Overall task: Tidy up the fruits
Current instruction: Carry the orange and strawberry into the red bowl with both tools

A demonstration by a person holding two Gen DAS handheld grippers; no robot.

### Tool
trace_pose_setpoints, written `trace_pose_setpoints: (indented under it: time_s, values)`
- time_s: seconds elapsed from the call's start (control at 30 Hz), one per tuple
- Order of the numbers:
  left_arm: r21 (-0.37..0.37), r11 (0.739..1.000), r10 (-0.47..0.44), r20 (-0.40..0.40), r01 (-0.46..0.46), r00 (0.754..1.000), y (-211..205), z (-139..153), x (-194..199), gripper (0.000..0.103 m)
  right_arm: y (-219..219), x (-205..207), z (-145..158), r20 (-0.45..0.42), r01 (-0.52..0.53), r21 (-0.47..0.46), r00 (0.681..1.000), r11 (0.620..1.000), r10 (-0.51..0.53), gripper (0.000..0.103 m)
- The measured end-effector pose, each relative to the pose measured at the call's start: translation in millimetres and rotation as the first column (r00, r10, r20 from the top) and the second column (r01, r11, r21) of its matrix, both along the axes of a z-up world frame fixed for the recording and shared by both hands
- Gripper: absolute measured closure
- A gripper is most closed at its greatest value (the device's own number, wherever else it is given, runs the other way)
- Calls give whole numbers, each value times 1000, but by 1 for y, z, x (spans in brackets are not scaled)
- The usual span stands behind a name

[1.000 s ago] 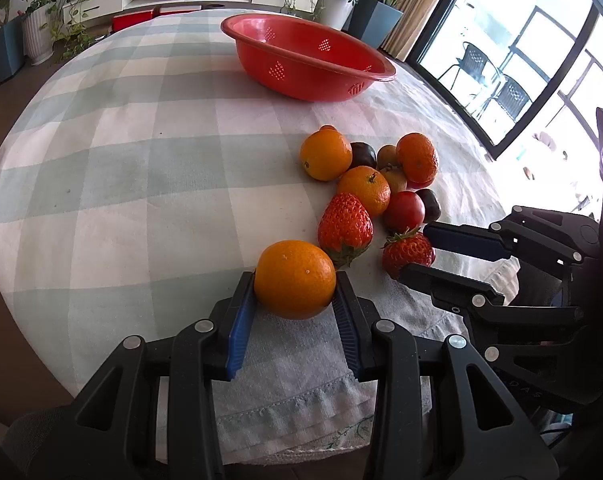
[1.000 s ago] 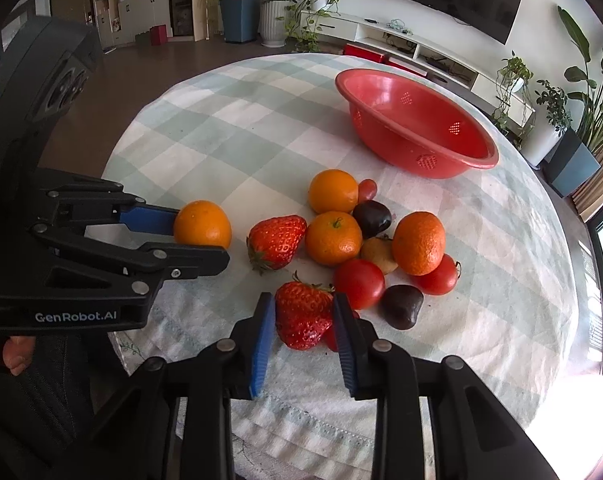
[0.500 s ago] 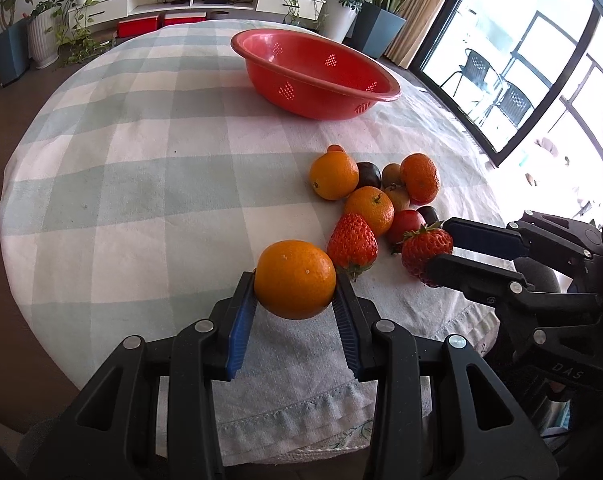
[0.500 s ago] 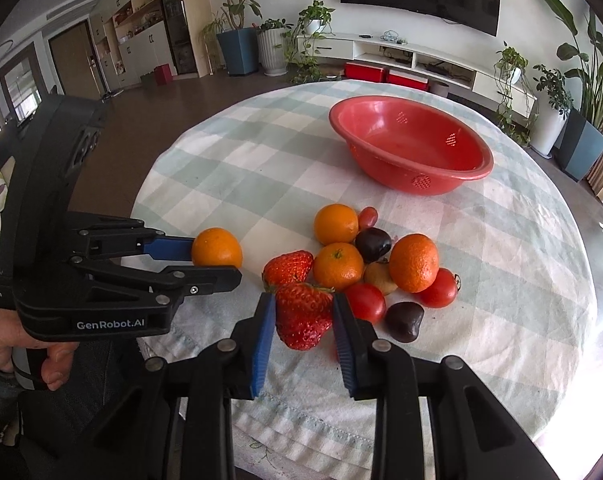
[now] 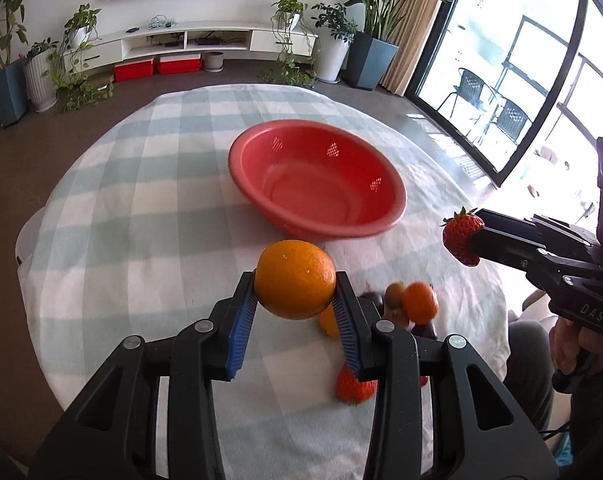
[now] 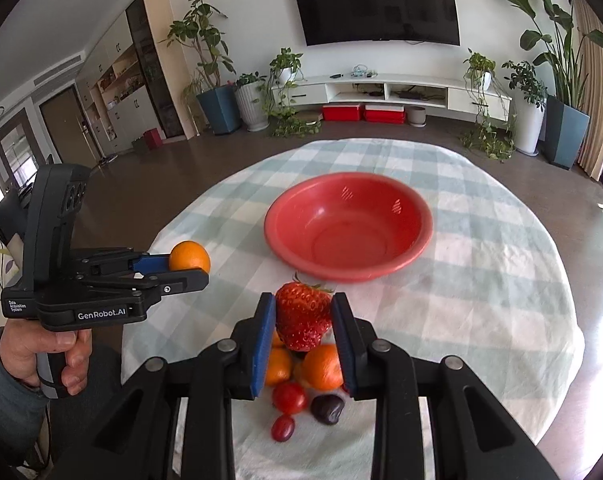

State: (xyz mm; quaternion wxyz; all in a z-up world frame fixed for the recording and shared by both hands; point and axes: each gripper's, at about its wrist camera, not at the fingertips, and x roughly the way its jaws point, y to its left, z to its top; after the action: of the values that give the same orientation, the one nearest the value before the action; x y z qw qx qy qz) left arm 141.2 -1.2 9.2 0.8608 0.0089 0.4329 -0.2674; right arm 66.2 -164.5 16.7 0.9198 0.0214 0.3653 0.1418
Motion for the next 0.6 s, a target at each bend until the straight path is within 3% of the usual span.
trace_pose_setpoints:
  time_s: [0.23, 0.6]
  values:
    - [76, 996, -45, -3, 45, 999, -50, 3, 68, 67, -13, 77, -3, -12, 10, -35, 1000, 999, -10, 72]
    - [225, 972, -52, -45, 61, 998, -95, -46, 135, 67, -15, 144, -50, -122, -13, -140, 993, 990, -4, 72]
